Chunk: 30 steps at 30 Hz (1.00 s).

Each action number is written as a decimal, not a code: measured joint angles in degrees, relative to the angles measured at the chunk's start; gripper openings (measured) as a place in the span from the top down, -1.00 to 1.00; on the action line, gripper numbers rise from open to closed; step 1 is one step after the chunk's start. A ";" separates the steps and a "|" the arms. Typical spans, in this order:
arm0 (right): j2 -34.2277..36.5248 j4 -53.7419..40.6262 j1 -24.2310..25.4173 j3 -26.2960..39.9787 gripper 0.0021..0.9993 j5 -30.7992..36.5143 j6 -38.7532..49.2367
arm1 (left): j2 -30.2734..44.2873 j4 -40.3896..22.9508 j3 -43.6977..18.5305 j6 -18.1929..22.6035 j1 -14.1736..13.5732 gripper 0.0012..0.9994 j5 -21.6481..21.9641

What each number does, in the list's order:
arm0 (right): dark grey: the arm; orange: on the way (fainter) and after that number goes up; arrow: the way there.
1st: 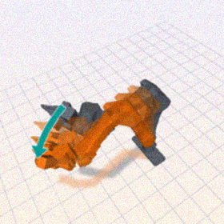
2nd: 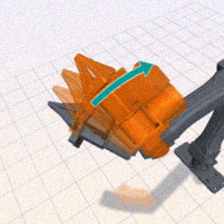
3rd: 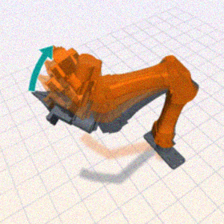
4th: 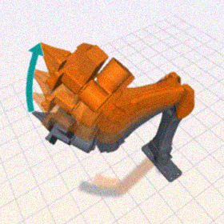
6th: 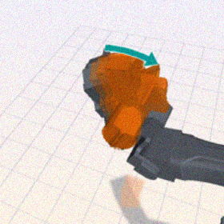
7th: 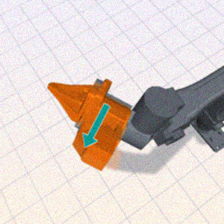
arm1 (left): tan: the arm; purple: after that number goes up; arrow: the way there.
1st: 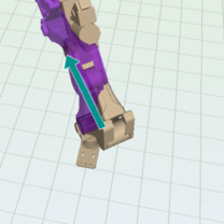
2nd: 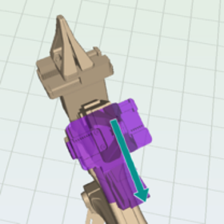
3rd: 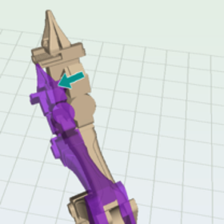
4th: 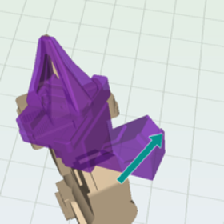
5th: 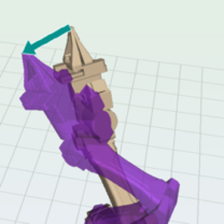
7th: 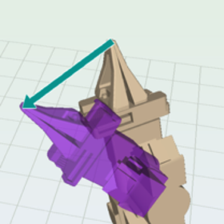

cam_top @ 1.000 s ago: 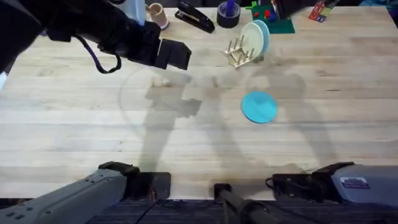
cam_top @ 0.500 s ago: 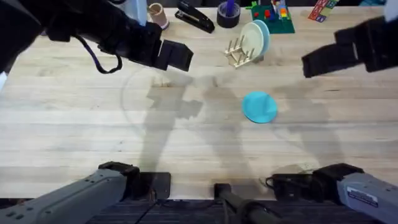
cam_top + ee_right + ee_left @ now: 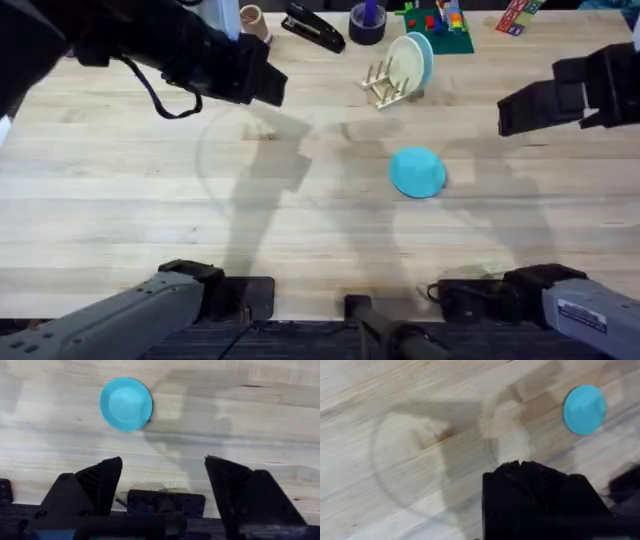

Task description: Pick up the plates from the table one by one and place each into a slot on the dish rack.

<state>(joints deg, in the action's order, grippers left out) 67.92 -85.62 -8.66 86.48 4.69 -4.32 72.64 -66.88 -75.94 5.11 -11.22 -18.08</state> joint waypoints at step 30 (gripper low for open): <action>0.00 -0.15 0.01 0.00 -0.99 0.00 0.00 | 0.00 62.42 32.47 -36.27 -16.44 0.92 -26.10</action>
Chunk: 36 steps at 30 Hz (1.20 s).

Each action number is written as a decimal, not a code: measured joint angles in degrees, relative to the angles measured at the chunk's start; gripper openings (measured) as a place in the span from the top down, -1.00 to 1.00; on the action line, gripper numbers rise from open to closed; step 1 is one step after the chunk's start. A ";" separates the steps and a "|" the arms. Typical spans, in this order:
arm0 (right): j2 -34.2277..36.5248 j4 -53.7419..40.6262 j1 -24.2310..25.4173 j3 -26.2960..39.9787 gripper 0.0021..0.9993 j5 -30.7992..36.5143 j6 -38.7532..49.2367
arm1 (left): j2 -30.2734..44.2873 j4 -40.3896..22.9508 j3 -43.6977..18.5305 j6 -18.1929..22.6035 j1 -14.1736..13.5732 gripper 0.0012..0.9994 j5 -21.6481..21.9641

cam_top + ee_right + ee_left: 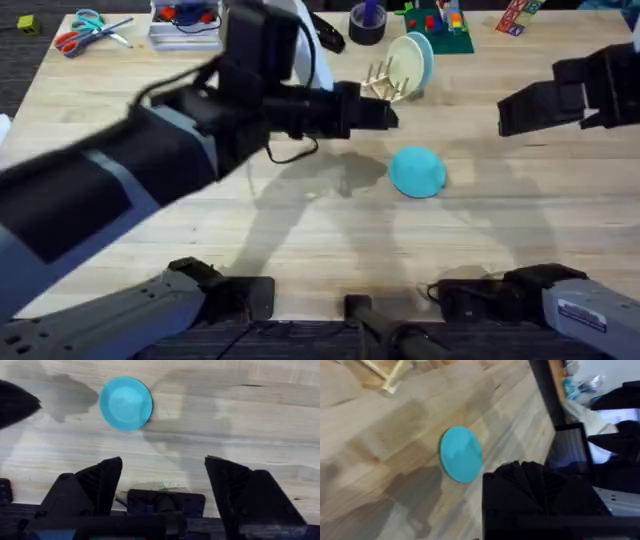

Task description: Pick up the plates from the table one by one and place each into a slot on the dish rack.

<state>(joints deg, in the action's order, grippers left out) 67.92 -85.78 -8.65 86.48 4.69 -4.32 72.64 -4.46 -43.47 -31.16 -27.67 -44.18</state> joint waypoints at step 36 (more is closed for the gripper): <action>0.00 0.01 -0.02 0.00 -0.99 0.00 -0.02 | 22.61 23.18 6.08 -13.06 -8.63 0.92 0.46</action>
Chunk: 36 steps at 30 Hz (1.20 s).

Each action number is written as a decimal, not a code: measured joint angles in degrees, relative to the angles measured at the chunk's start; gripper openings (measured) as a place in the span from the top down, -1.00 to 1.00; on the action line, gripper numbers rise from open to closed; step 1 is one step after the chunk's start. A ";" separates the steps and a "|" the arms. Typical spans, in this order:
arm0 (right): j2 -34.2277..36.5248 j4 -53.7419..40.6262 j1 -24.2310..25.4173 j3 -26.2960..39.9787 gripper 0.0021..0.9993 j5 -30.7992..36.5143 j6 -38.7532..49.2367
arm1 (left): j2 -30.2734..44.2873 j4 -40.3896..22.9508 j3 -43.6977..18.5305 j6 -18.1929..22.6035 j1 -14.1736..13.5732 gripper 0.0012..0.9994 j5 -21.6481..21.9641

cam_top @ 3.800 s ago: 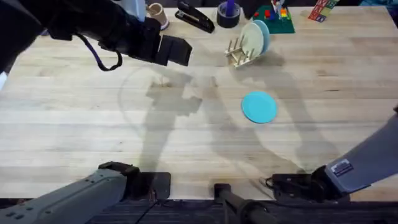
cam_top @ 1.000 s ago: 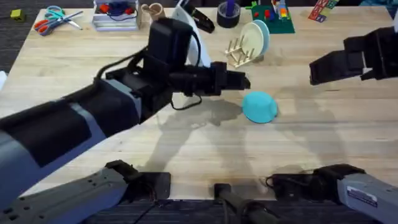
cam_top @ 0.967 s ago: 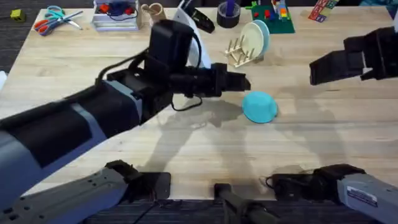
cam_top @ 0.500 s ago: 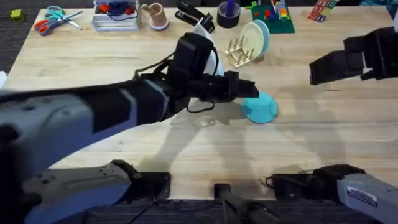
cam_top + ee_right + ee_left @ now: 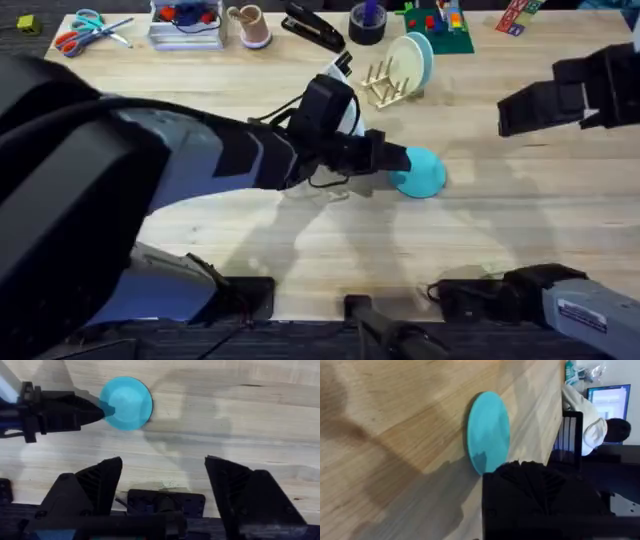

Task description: Pick up the plates from the table one by one and place each into a slot on the dish rack.

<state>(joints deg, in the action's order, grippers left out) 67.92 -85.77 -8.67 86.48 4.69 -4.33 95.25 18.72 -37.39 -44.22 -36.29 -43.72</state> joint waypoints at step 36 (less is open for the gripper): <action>0.00 0.02 0.00 0.00 -0.99 0.00 0.02 | 8.88 6.12 -0.04 -2.96 -0.76 0.92 -0.44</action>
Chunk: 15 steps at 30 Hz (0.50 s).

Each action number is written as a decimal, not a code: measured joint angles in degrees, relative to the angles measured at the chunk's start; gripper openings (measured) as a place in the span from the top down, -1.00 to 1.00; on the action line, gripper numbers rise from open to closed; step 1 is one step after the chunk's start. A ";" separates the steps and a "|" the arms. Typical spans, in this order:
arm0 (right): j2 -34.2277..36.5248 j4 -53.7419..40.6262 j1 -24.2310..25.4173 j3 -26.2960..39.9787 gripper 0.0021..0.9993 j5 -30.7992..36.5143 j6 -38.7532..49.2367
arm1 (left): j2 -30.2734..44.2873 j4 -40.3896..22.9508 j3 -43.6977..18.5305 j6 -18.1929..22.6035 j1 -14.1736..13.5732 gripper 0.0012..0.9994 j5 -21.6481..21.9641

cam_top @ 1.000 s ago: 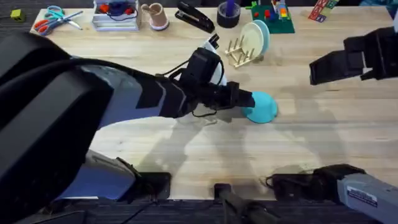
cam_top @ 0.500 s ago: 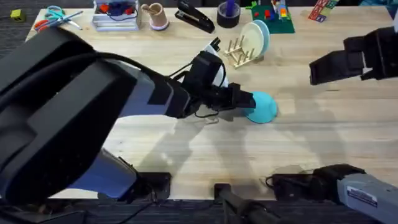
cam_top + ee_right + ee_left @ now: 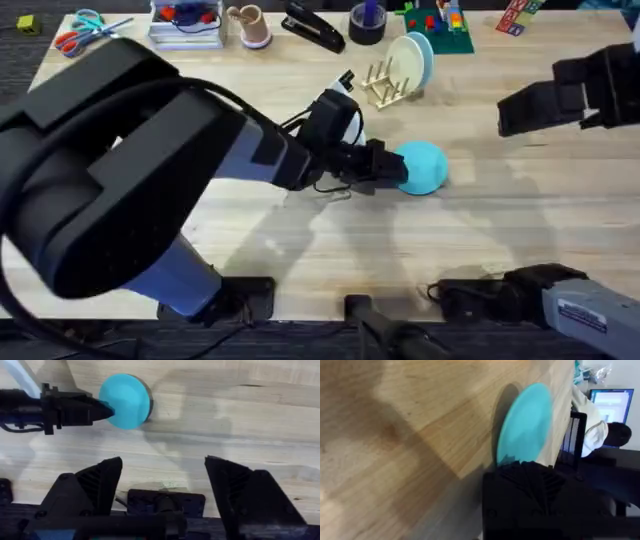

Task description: Pick up the plates from the table one by one and place each into a slot on the dish rack.

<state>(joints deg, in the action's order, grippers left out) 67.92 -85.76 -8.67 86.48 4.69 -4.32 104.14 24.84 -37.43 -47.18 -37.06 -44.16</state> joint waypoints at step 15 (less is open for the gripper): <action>0.00 -0.01 0.02 0.00 -0.99 0.00 -0.02 | 0.17 -1.90 -0.76 -0.22 0.00 0.92 0.14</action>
<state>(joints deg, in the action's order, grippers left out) 67.92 -85.77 -8.64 86.48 4.69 -4.34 104.31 22.94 -38.20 -47.40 -37.06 -44.02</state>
